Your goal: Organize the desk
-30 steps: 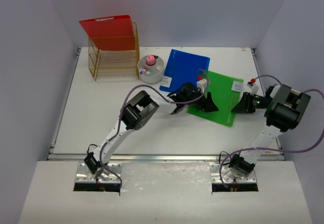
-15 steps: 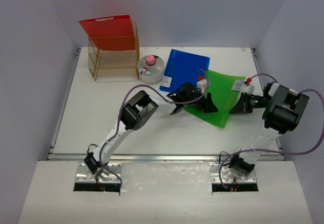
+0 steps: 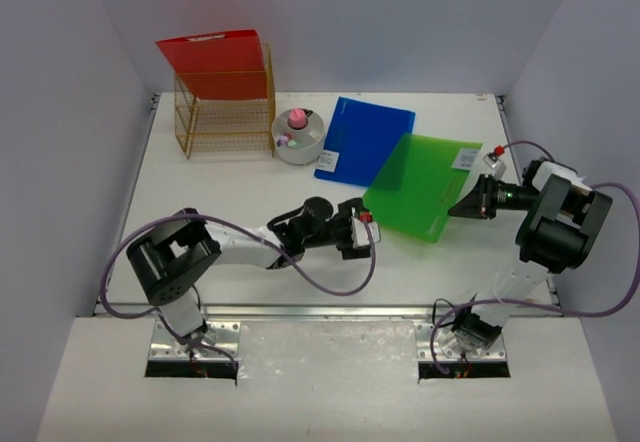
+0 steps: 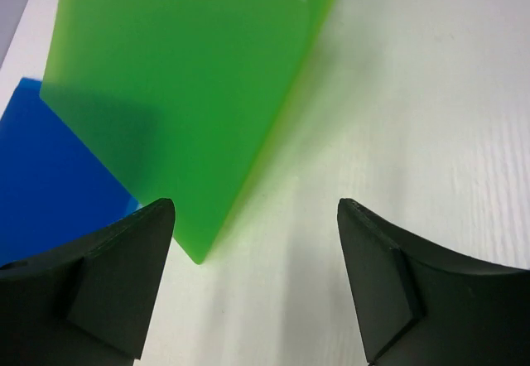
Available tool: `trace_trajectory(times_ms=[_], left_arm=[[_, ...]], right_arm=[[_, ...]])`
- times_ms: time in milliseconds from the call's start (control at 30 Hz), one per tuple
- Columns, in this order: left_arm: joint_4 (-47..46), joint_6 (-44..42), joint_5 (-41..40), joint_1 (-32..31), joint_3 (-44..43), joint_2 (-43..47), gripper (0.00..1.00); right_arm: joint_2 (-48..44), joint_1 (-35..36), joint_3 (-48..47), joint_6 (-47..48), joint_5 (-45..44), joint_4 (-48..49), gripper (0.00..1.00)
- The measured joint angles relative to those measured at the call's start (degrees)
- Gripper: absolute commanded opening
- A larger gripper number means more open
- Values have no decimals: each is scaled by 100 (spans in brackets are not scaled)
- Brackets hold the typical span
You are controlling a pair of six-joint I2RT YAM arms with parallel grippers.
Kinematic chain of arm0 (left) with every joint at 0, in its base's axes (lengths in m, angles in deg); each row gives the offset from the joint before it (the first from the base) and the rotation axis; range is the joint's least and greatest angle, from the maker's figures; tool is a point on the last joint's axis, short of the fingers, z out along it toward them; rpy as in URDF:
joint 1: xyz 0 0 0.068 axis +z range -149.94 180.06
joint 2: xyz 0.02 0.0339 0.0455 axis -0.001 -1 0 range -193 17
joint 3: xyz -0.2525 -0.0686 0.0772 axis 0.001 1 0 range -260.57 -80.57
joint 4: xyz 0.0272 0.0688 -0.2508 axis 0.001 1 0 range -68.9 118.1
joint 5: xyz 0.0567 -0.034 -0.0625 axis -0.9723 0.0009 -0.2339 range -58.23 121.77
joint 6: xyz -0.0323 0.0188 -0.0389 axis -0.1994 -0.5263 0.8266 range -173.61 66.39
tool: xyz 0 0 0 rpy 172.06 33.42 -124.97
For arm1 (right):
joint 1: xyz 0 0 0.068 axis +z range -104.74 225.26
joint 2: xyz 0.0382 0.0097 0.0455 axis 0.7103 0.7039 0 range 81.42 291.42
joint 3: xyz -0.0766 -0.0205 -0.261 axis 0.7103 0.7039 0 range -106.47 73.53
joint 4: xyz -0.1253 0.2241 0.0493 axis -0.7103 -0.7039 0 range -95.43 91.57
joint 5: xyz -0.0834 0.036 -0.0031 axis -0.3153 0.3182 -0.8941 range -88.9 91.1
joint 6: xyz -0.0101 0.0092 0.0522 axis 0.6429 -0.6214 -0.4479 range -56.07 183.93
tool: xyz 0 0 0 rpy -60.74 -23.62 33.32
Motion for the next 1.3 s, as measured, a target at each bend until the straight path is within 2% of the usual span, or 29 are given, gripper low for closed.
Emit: trace_trajectory(times_ms=[67, 167, 300, 467, 667, 767, 833, 900, 933, 1067, 1133, 1200, 1300], left_arm=[[-477, -726, -257, -267, 464, 93, 82], [-1443, -1815, -583, -718, 861, -291, 83], [-2576, -2716, -1054, -1209, 716, -1203, 87], [-3549, -3071, -1665, -1456, -469, -2430, 87], [-4017, -3275, -2117, -1485, -2204, -3543, 88], [-4067, -3431, -2275, -1485, -2704, -3926, 72], [-4057, -3502, -2350, -1485, -2808, -4071, 53], [-3996, -3534, -2402, -1485, -2811, -4121, 37], [-3964, -3538, -2424, -1485, -2798, -4128, 34], [-3765, -3499, -2492, -1485, -2494, -3949, 4], [-3577, -3435, -2570, -1489, -2199, -3677, 1], [-3326, -3356, -2626, -1492, -1912, -3313, 0], [-2639, -3046, -2633, -1508, -1370, -2302, 0]], right_arm=[[0, 0, 8, -51, 89, -29, 0], [0, -1, 9, -97, 199, -78, 0], [0, 1, 9, -111, 296, -167, 0], [2, -1, -1, -48, 382, -322, 0], [16, 1, -96, 223, 441, -647, 0], [49, 1, -138, 401, 475, -822, 0], [61, -1, -149, 529, 516, -890, 0], [61, 0, -152, 657, 535, -969, 0], [61, 1, -152, 718, 541, -1019, 0], [3, 4, -158, 992, 574, -1266, 2], [-76, 5, -204, 1107, 575, -1371, 20], [-173, 5, -287, 1207, 560, -1458, 44], [-393, 10, -632, 1264, 494, -1506, 58]])
